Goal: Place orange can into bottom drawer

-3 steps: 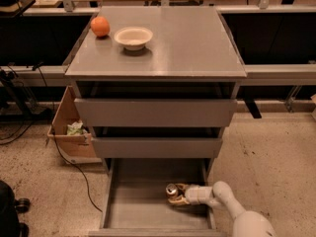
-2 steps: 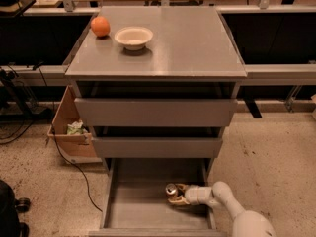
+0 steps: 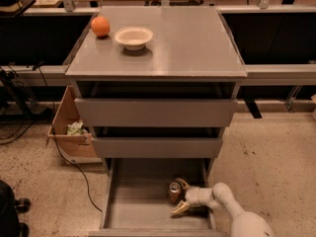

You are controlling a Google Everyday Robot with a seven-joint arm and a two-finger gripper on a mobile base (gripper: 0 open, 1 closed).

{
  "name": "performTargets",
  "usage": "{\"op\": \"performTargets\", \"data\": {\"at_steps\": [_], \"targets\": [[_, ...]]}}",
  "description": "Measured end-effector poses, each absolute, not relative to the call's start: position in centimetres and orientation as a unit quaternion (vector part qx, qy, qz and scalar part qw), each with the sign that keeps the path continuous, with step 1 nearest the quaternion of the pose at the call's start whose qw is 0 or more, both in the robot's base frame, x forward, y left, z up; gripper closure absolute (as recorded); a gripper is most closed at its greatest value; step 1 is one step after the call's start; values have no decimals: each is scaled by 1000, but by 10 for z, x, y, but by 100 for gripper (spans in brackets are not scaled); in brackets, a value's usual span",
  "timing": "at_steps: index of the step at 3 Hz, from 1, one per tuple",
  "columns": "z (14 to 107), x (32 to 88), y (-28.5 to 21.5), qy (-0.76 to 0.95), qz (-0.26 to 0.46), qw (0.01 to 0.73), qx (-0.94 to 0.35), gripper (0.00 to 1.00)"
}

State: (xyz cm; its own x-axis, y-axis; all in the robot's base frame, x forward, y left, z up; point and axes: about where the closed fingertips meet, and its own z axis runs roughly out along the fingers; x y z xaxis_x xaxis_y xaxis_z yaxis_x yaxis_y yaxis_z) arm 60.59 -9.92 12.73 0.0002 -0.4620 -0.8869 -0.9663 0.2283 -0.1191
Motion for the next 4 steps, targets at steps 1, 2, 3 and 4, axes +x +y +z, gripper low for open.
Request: {"op": "performTargets", "data": {"at_steps": [1, 2, 3, 4], "targets": [[139, 601, -108, 644, 282, 444, -555, 0], [189, 593, -147, 642, 249, 458, -563, 0], [247, 581, -186, 639, 206, 470, -573, 0], [303, 559, -208, 631, 181, 474, -587, 0]]}}
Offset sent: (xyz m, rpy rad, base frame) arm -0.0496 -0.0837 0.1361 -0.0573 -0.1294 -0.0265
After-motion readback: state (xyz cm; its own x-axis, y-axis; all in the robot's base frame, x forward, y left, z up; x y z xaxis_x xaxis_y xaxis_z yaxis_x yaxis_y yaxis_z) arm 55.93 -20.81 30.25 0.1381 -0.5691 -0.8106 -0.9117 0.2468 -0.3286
